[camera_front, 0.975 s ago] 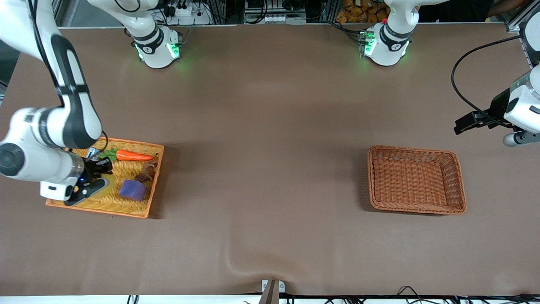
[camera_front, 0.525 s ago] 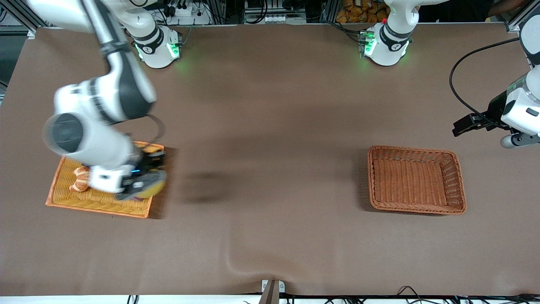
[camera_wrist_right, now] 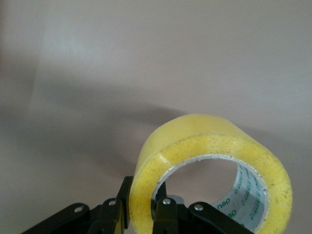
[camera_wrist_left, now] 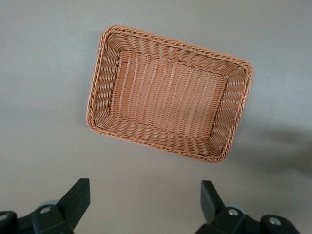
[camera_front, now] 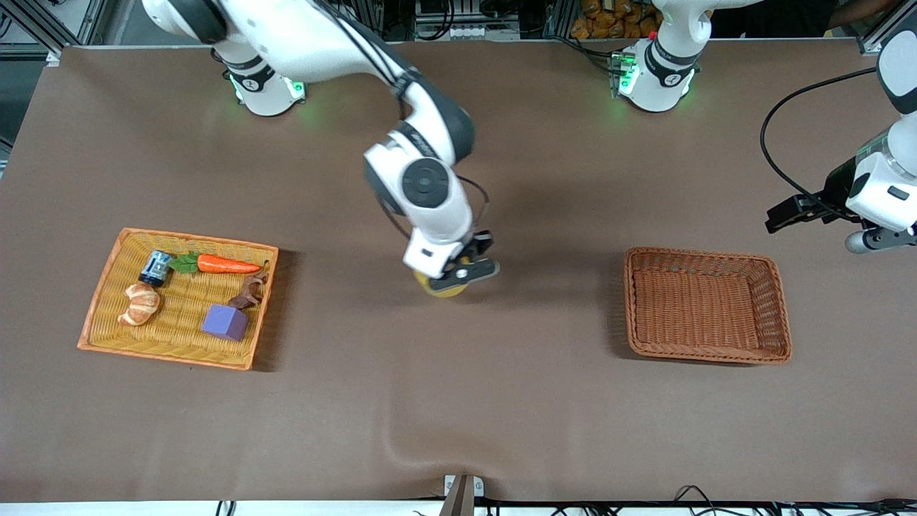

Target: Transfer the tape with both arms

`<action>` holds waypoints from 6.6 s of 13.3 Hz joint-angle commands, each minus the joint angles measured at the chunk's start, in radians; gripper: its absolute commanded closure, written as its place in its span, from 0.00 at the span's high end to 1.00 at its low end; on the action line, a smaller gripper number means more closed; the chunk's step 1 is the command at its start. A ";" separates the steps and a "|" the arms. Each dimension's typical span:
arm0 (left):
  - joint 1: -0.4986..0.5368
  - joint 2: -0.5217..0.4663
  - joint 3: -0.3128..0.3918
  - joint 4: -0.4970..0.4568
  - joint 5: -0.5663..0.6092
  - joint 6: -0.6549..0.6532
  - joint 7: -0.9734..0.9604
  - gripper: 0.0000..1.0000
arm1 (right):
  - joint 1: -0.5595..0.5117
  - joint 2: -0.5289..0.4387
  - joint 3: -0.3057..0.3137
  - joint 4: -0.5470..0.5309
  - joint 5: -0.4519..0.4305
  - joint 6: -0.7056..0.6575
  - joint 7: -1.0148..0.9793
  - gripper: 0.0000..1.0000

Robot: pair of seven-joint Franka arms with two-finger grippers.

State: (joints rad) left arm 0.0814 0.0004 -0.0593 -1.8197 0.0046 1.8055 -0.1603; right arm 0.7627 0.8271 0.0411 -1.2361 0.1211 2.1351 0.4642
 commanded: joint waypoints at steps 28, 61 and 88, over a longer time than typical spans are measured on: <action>-0.434 0.828 -0.352 0.263 0.261 0.555 -0.912 1.00 | -0.804 -0.987 -0.070 -0.576 -0.090 -0.555 -0.432 1.00; 0.371 0.264 -0.473 0.123 0.301 0.167 -0.067 1.00 | -0.850 -0.677 -0.066 -0.101 -0.041 -0.643 -0.446 1.00; -0.118 -0.059 0.000 0.215 -0.008 -0.266 -0.015 1.00 | -0.878 -0.701 -0.067 -0.115 -0.118 -0.747 -0.625 1.00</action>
State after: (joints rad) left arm -0.0388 0.0042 -0.0716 -1.5344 0.0169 1.5007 -0.1967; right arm -0.1109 0.1328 -0.0318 -1.3463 -0.0028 1.3837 -0.1555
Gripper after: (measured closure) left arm 0.000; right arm 0.000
